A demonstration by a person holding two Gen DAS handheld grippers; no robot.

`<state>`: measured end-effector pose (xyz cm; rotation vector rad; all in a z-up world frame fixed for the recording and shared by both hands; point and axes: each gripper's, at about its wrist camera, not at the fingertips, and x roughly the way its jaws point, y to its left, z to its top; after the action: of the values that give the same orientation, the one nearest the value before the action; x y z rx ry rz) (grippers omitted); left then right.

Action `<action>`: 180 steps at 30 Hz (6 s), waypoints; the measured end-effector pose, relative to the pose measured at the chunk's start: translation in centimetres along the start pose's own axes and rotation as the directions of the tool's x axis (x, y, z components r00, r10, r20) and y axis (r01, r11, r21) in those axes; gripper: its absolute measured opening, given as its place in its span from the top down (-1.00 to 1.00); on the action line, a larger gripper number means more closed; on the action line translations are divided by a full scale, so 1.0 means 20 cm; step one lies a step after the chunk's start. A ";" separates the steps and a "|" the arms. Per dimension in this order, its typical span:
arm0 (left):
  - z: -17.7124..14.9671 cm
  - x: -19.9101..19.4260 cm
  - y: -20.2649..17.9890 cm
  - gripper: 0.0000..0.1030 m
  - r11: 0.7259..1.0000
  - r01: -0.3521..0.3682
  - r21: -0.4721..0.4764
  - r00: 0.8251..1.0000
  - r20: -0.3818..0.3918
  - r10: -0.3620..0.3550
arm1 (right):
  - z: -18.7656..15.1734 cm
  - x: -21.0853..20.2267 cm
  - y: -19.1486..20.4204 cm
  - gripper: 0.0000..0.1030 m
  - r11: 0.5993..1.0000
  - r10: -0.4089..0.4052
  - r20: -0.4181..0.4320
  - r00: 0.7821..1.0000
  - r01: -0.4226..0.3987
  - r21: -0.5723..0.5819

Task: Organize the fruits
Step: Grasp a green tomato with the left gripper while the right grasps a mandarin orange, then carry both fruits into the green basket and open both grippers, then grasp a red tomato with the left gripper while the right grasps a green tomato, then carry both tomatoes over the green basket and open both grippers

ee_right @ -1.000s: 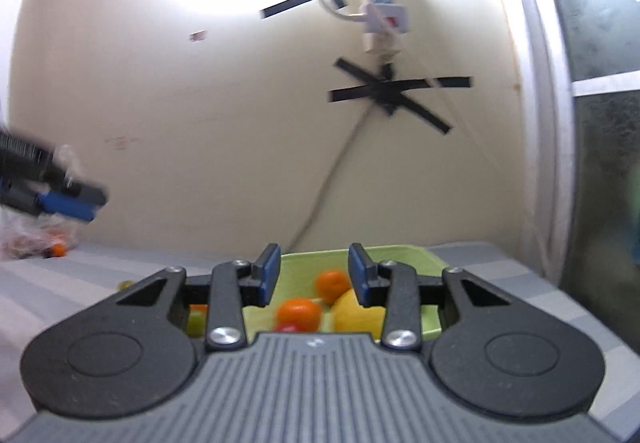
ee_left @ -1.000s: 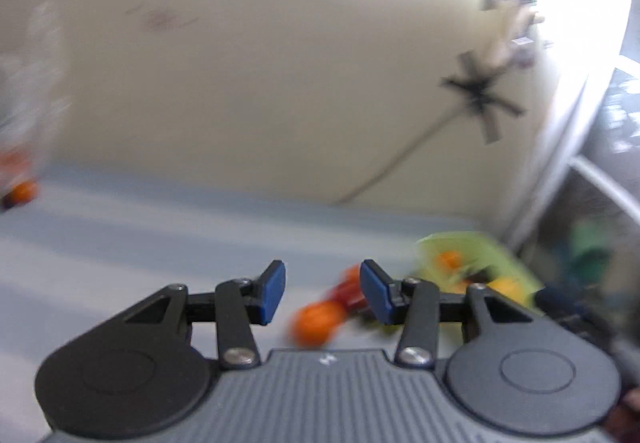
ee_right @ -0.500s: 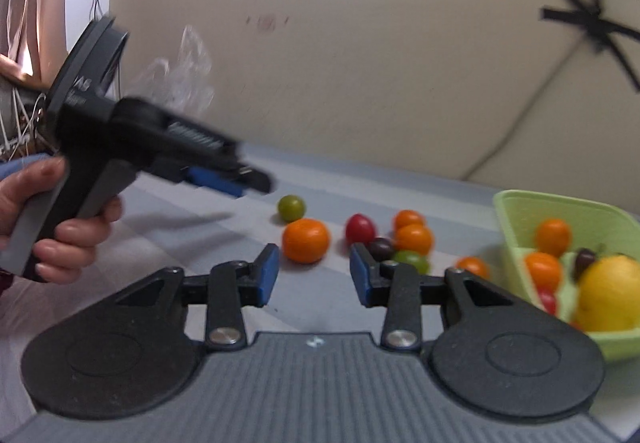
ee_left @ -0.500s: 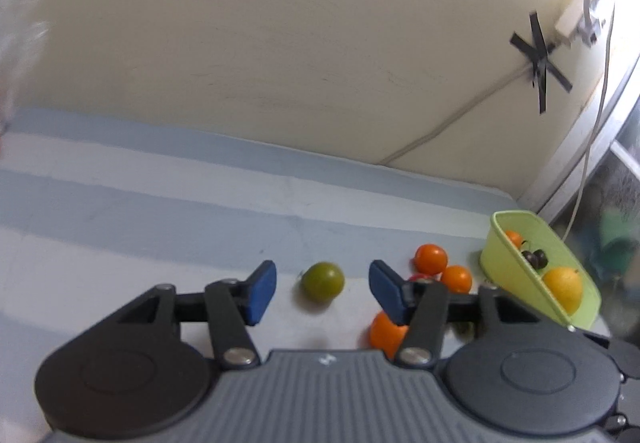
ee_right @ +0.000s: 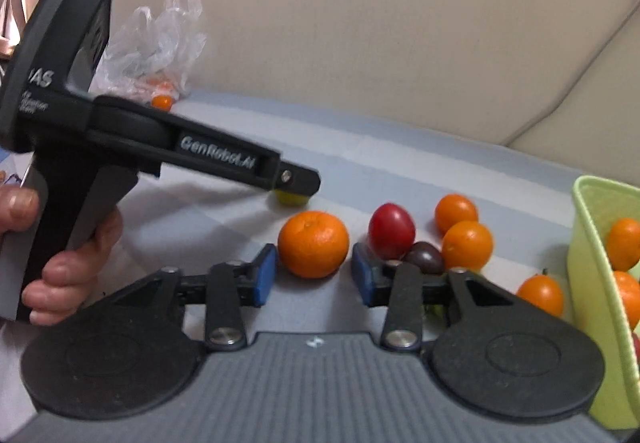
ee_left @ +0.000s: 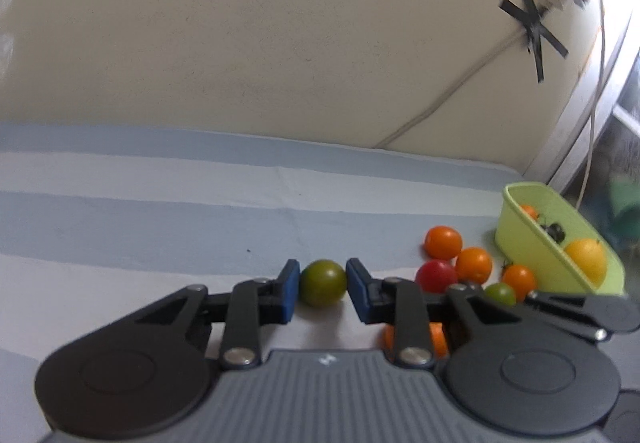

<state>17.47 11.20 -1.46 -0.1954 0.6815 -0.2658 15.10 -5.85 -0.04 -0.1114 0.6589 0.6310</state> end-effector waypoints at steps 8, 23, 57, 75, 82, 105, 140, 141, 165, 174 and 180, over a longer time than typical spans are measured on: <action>-0.14 -0.24 -0.15 0.49 0.999 0.027 -0.023 0.998 0.050 -0.026 | -0.13 -0.23 0.06 0.25 1.000 -0.010 0.064 0.998 0.010 -0.009; -0.39 -0.30 -0.61 0.49 0.990 0.134 0.050 0.989 -0.077 -0.130 | -0.47 -0.68 -0.15 0.25 0.975 -0.190 0.121 0.974 0.172 0.142; 0.32 0.03 -0.78 0.30 0.962 0.271 -0.010 0.962 0.034 -0.271 | -0.38 -0.85 -0.73 0.44 0.892 -0.449 0.361 0.817 0.387 0.234; 0.11 0.03 -0.11 0.05 0.970 0.119 -0.214 0.992 -0.017 -0.126 | -0.22 -0.35 -0.16 0.47 0.983 -0.161 0.148 0.976 0.173 -0.069; 0.09 0.16 -0.09 0.05 0.952 0.180 -0.246 0.979 -0.047 -0.197 | -0.18 -0.18 -0.14 0.26 0.959 -0.223 0.118 0.968 0.239 -0.150; 0.02 -0.19 -0.28 0.45 0.937 0.268 -0.225 0.964 0.062 -0.260 | -0.34 -0.61 -0.13 0.32 0.975 -0.184 0.242 0.953 0.208 -0.081; 0.24 0.29 -0.91 0.45 0.984 0.160 0.081 0.987 -0.043 -0.157 | -0.40 -0.67 -0.54 0.31 0.944 -0.328 0.314 0.891 0.299 0.137; 0.24 0.28 -0.91 0.45 0.984 0.153 0.089 0.988 -0.041 -0.150 | -0.40 -0.67 -0.54 0.31 0.944 -0.330 0.317 0.889 0.301 0.139; -0.13 -0.22 -1.03 0.45 0.969 0.207 0.132 0.978 -0.038 -0.204 | -0.64 -1.08 -0.33 0.31 0.918 -0.393 0.405 0.826 0.327 0.225; 0.00 -0.12 -1.08 0.44 0.965 0.217 0.147 0.976 -0.025 -0.215 | -0.49 -1.07 -0.56 0.31 0.914 -0.396 0.400 0.827 0.315 0.254; 0.16 0.14 -1.01 0.44 0.973 0.229 0.028 0.972 -0.059 -0.227 | -0.27 -0.83 -0.80 0.30 0.927 -0.336 0.341 0.878 0.244 0.285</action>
<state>18.14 -8.57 4.66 -0.2339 0.7089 -0.5048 11.21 -28.85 4.14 0.1313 0.3191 0.2635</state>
